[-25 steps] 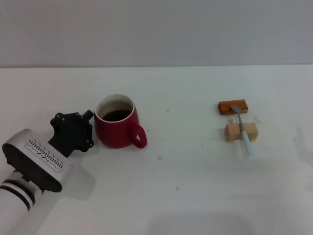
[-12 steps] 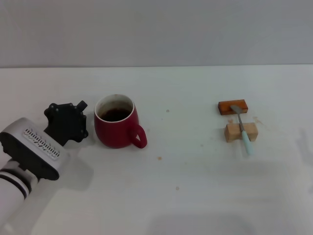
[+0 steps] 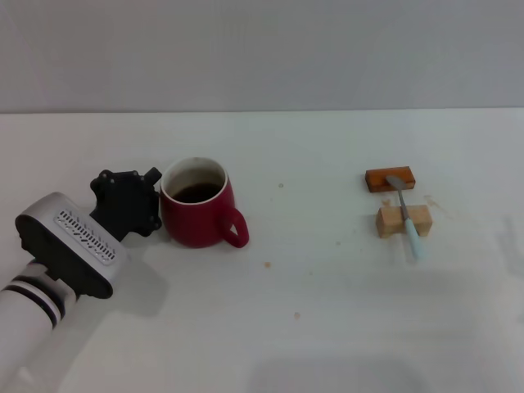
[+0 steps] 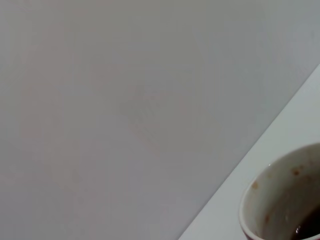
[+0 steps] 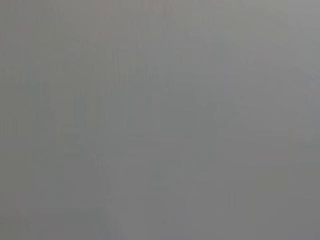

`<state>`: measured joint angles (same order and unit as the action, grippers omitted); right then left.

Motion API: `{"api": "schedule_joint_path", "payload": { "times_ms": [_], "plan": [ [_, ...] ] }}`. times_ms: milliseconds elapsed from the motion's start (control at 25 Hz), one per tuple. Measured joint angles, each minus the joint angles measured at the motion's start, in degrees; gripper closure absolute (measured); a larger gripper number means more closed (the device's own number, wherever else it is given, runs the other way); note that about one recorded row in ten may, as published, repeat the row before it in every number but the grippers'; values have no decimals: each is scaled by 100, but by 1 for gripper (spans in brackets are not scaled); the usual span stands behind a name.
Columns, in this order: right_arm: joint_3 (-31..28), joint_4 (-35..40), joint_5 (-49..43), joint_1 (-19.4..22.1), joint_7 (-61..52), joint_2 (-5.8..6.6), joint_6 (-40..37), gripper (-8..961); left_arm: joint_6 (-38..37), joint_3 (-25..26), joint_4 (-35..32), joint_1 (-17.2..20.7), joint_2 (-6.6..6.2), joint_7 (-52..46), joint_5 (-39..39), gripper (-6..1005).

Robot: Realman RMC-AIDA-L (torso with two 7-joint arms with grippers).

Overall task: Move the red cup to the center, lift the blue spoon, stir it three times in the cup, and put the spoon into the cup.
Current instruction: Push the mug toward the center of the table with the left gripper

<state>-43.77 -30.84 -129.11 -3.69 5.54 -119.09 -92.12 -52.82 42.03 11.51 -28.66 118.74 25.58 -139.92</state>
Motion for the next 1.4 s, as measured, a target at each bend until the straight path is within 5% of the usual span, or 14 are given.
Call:
{"api": "schedule_joint_path", "payload": {
  "times_ms": [1400],
  "plan": [
    [0, 17, -10, -34, 0, -9, -8, 199, 71, -888, 669, -46, 35, -74, 1, 868]
  ]
}}
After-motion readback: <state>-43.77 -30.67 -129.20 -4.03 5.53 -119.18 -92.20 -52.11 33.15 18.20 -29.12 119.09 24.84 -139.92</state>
